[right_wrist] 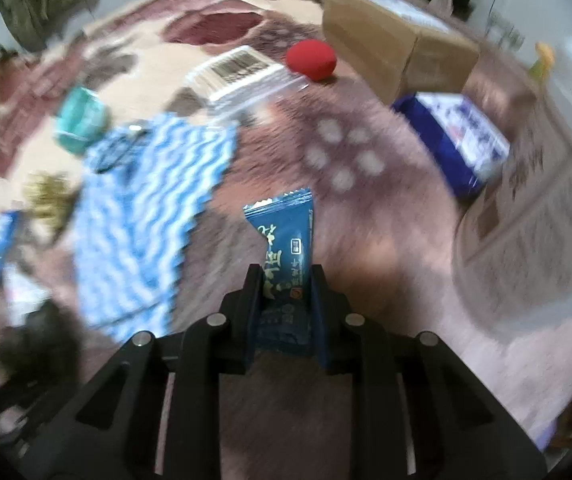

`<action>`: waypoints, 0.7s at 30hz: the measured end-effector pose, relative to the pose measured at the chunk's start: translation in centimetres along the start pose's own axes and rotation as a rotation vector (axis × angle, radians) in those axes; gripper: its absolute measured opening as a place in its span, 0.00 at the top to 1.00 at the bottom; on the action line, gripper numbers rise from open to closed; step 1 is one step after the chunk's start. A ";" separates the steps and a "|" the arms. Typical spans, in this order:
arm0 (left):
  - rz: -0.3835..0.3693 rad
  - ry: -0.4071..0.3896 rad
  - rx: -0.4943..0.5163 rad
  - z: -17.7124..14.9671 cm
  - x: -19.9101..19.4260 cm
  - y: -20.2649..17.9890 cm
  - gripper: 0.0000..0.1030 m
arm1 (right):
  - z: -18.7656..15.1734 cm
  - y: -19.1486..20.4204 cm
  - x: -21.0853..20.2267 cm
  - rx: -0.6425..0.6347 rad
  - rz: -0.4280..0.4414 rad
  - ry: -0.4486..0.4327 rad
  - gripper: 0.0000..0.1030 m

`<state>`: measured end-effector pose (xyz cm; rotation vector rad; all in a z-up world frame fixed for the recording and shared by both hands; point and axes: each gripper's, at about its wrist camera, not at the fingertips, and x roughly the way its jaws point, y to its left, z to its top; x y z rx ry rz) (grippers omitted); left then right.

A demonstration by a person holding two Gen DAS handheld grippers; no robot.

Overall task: Organize soft objects
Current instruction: 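Grasp the dark blue snack packet with the right tool while the left tool grasps the black mesh scrunchie, then carry the scrunchie and snack packet in both tools over the orange basket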

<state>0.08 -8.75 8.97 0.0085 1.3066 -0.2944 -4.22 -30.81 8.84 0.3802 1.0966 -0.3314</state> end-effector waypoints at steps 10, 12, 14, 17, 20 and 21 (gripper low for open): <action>-0.086 0.008 -0.033 -1.0 -1.1 1.3 0.45 | -3.8 0.4 -1.9 -0.007 0.110 0.049 0.77; -0.089 0.016 -0.022 -1.0 -0.9 0.8 0.45 | -4.5 0.6 -1.8 -0.021 0.103 0.065 0.77; -0.088 0.029 -0.009 -0.6 -0.3 0.0 0.37 | -4.5 0.7 -1.3 -0.026 0.100 0.072 0.77; -0.080 0.043 0.001 -0.3 0.5 -1.0 0.26 | -4.7 0.6 -1.3 -0.025 0.100 0.074 0.77; -0.075 0.052 0.022 0.0 1.3 -1.8 0.34 | -4.8 0.6 -1.3 -0.030 0.100 0.073 0.76; -0.083 0.055 0.022 0.0 1.5 -1.9 0.46 | -4.8 0.5 -1.3 -0.031 0.100 0.074 0.76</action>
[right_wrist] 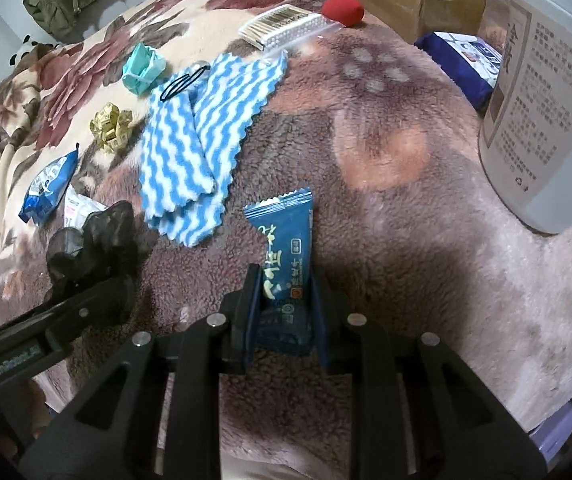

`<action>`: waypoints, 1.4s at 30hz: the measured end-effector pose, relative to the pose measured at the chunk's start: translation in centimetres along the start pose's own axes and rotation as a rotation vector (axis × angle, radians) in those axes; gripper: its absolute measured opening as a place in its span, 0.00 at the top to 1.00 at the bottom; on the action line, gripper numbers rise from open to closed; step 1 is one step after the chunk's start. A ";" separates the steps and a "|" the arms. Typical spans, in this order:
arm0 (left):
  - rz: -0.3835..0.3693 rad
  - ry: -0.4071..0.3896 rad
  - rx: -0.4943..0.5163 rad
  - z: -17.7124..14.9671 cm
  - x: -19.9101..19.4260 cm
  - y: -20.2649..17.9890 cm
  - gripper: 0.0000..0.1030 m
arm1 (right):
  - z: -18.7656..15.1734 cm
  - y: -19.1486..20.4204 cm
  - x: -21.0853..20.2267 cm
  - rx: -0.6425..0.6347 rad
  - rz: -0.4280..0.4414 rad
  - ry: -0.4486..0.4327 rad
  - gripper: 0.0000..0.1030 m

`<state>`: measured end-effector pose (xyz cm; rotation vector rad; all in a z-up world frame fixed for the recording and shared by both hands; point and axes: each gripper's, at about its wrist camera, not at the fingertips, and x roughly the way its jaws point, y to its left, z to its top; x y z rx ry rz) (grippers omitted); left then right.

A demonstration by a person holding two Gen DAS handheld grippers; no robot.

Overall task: Organize soft objects
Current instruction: 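Carry the scrunchie and snack packet in both tools over the orange basket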

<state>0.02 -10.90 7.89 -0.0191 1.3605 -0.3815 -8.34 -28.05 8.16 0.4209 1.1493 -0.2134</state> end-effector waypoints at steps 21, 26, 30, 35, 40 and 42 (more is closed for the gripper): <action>-0.098 -0.133 0.083 1.0 -6.4 -5.0 0.81 | 0.9 1.4 -6.1 -0.033 0.022 -0.137 0.76; -0.092 -0.141 0.116 1.3 -7.3 -7.1 0.81 | 1.8 0.6 -8.3 -0.023 0.007 -0.177 0.76; -0.083 -0.153 0.136 0.9 -8.3 -8.3 0.81 | 2.1 0.1 -9.6 -0.017 0.004 -0.196 0.76; -0.075 -0.169 0.160 0.9 -9.3 -9.8 0.81 | 2.5 -0.5 -10.9 -0.015 0.001 -0.216 0.76; -0.079 -0.183 0.190 1.0 -10.1 -11.7 0.81 | 2.8 -1.6 -12.4 0.001 -0.009 -0.246 0.76; -0.083 -0.188 0.204 0.9 -10.3 -12.5 0.81 | 2.8 -2.2 -13.0 0.010 -0.009 -0.256 0.76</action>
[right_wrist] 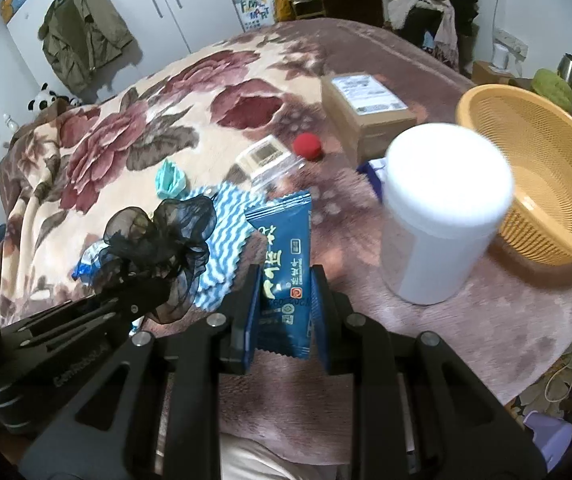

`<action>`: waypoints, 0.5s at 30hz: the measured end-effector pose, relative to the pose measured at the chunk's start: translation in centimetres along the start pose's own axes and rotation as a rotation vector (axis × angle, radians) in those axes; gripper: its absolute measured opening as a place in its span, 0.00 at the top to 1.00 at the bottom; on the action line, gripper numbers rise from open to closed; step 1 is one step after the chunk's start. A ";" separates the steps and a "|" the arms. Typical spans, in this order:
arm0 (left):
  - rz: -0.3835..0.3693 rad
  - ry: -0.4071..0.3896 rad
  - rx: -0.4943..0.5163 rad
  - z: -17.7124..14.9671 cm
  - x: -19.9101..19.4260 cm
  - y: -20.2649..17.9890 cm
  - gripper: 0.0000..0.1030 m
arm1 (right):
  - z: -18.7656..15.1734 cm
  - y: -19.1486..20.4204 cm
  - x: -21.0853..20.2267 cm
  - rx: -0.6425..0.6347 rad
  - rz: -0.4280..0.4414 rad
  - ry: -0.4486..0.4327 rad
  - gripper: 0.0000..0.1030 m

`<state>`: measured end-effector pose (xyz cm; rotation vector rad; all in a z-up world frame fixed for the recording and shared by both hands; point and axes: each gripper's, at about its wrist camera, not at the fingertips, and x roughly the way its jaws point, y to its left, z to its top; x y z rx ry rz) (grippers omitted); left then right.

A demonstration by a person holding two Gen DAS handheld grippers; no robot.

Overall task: Organize soft objects
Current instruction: 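Carry the scrunchie and snack packet in both tools over the orange basket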

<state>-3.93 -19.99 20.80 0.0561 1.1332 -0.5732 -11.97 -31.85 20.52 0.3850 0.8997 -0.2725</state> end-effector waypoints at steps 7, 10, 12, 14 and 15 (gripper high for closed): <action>-0.012 -0.018 0.043 0.6 -0.5 -2.8 0.81 | 1.0 -2.2 -1.6 0.030 -0.016 -0.043 0.76; -0.018 -0.025 0.060 0.9 -0.7 -3.9 0.81 | 1.3 -2.9 -2.1 0.041 -0.022 -0.057 0.76; -0.022 -0.030 0.071 1.1 -0.8 -4.6 0.81 | 1.6 -3.2 -2.5 0.046 -0.027 -0.068 0.76; -0.028 -0.032 0.081 1.3 -0.8 -5.3 0.81 | 1.8 -3.7 -2.8 0.052 -0.030 -0.077 0.76; -0.030 -0.033 0.086 1.4 -0.9 -5.7 0.81 | 1.9 -3.9 -2.9 0.053 -0.031 -0.080 0.76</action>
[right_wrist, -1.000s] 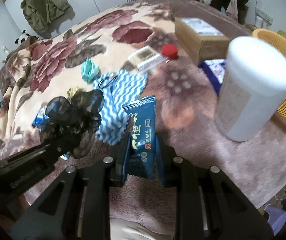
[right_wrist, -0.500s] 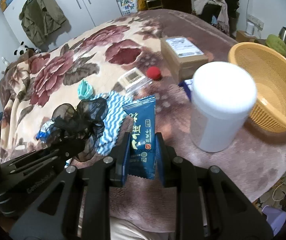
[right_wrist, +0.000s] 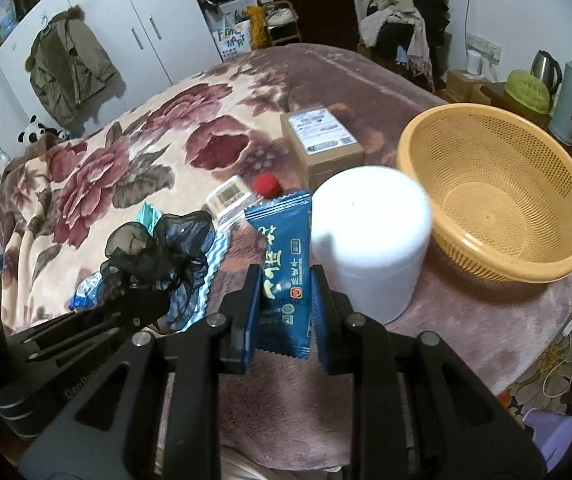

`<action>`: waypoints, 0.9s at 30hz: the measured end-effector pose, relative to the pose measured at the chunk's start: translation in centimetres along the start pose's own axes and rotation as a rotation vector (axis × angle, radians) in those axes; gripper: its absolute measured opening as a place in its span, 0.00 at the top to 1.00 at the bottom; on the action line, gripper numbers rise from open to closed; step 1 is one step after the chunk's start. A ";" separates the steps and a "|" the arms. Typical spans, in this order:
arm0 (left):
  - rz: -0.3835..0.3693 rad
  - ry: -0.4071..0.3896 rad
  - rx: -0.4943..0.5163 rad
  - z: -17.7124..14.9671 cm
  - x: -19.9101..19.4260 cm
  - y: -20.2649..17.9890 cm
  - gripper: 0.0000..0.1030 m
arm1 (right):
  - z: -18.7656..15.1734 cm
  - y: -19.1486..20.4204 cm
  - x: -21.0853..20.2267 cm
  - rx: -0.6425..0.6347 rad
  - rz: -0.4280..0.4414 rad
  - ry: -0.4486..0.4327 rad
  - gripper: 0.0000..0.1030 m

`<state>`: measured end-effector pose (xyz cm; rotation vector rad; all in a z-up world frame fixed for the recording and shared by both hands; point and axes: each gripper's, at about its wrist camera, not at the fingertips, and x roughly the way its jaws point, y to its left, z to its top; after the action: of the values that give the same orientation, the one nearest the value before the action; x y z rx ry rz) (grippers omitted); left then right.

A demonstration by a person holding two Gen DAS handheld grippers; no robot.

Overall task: Organize soft objects
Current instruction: 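Carry the scrunchie and snack packet in both tools over the orange basket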

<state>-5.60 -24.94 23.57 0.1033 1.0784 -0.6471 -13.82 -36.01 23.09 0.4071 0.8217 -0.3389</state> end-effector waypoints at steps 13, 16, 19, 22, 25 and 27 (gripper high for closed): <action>-0.066 -0.025 0.085 3.3 0.4 -5.8 0.81 | 2.6 -3.9 -1.4 0.051 -0.049 -0.054 0.76; -0.089 -0.028 0.106 4.1 0.5 -7.5 0.81 | 3.2 -4.8 -1.7 0.065 -0.064 -0.063 0.76; -0.113 -0.030 0.130 4.9 0.6 -9.3 0.81 | 3.6 -5.7 -1.7 0.076 -0.080 -0.070 0.76; -0.136 -0.028 0.148 5.5 0.9 -10.9 0.81 | 4.1 -6.8 -2.0 0.093 -0.094 -0.078 0.76; -0.150 -0.025 0.166 6.0 1.2 -12.3 0.81 | 4.6 -8.1 -2.2 0.113 -0.115 -0.087 0.76; -0.161 -0.017 0.179 6.4 1.8 -13.4 0.81 | 5.0 -9.1 -2.3 0.131 -0.132 -0.094 0.76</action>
<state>-7.24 -39.09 28.25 0.1666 1.0172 -0.8885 -16.08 -45.97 25.96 0.4569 0.7381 -0.5329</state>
